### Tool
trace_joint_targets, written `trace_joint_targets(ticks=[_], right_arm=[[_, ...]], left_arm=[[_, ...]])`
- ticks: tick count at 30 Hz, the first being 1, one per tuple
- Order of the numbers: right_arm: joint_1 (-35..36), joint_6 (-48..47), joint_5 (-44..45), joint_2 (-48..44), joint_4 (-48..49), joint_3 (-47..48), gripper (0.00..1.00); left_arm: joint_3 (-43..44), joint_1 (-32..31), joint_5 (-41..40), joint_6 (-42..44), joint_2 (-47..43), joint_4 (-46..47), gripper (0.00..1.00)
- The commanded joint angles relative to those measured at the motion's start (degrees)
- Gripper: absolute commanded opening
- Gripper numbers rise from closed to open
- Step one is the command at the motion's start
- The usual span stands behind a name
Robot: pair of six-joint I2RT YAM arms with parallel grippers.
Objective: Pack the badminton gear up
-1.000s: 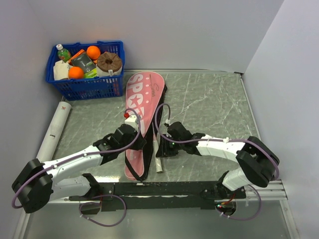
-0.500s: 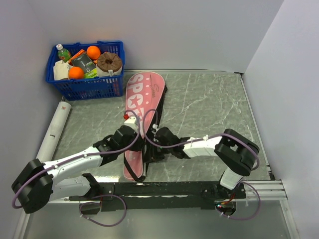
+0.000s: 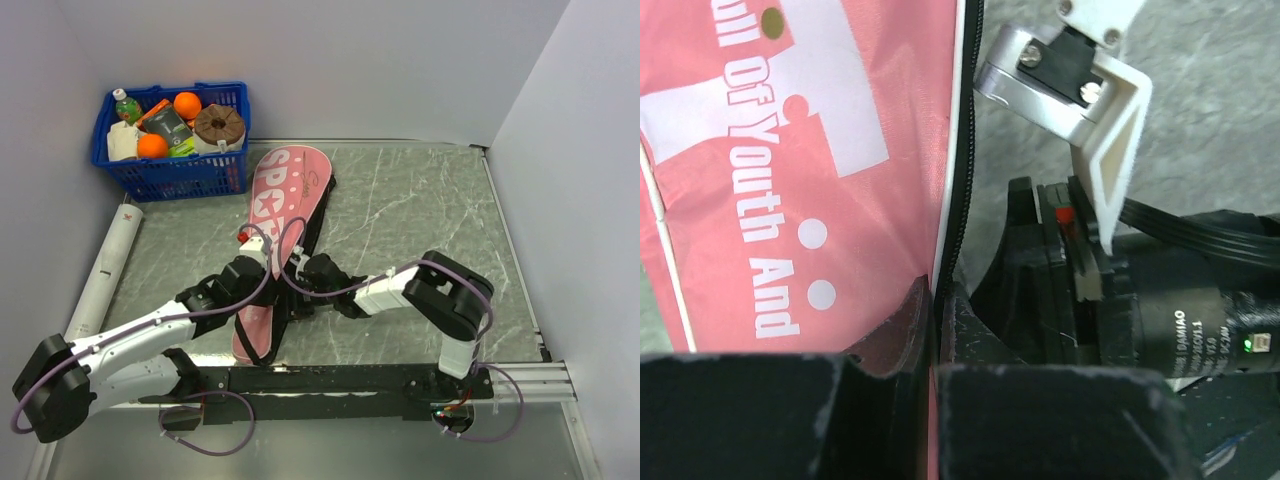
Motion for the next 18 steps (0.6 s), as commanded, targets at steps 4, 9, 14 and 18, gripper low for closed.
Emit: trace_joint_targets(ticks=[4, 9, 14, 18], right_arm=[[-0.1, -4.8, -1.0, -0.1, 2.6, 2.6, 0.5], [-2.4, -7.7, 6.2, -9.6, -5.7, -4.1, 0.55], [-5.8, -13.3, 19.8, -21.8, -26.6, -5.4, 0.63], [-15.0, -14.7, 22.4, -24.9, -31.6, -4.7, 0.67]], left_arm=[[1.0, -0.4, 0.3, -2.9, 0.0, 0.4, 0.01], [1.0, -0.3, -1.6, -3.8, 1.3, -0.9, 0.01], [0.9, -0.4, -2.9, -3.4, 2.6, -0.9, 0.01], [1.1, -0.4, -1.8, -2.7, 3.8, 0.1, 0.01]])
